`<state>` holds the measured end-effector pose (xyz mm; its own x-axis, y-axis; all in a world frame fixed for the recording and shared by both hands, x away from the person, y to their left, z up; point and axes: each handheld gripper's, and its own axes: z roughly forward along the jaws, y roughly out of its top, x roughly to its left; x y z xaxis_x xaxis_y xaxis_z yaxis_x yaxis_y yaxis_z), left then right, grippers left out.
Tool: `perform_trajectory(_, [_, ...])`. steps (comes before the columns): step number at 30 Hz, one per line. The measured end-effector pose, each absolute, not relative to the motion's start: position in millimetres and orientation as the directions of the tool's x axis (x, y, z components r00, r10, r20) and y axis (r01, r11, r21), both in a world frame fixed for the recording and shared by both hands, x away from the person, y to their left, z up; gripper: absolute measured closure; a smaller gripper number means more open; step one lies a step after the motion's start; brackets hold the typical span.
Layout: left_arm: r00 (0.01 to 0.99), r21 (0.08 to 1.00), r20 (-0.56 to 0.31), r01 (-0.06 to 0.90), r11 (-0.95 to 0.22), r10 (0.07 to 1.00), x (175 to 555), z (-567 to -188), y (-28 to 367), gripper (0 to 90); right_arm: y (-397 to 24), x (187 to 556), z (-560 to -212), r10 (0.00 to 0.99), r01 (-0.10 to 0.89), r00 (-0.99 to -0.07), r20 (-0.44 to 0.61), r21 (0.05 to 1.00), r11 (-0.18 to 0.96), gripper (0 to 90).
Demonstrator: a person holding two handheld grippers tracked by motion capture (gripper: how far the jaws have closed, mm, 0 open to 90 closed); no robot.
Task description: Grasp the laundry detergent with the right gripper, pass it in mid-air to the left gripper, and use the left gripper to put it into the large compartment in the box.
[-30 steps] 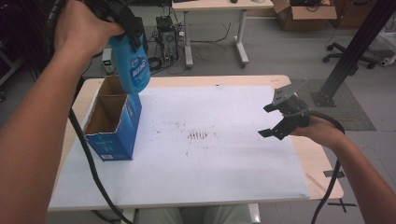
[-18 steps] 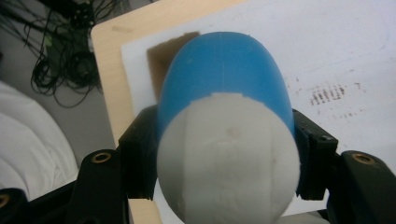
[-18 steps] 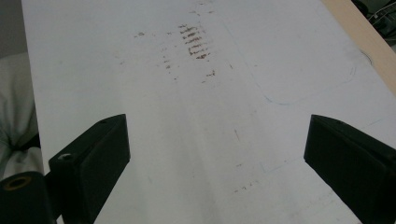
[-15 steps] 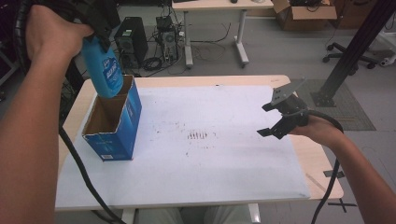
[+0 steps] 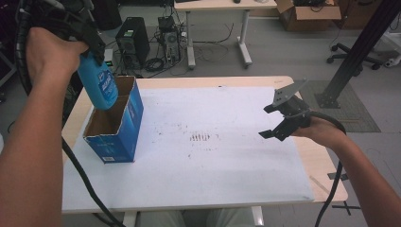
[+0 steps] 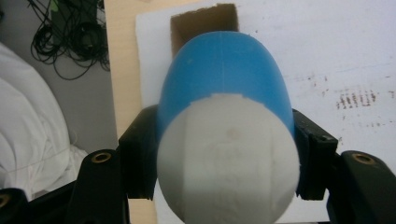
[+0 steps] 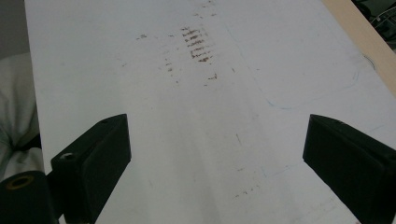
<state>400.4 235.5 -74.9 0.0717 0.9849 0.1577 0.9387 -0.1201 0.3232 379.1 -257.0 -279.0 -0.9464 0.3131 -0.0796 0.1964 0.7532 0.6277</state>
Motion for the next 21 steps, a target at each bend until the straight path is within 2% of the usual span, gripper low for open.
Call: perform_trajectory(21, [0.065,0.312,0.151,0.944,-0.110,0.986,403.9,-135.4,251.4,38.1,-262.7,375.6,-282.7,0.327,0.210,-0.942,-0.079,0.620,0.756,7.4])
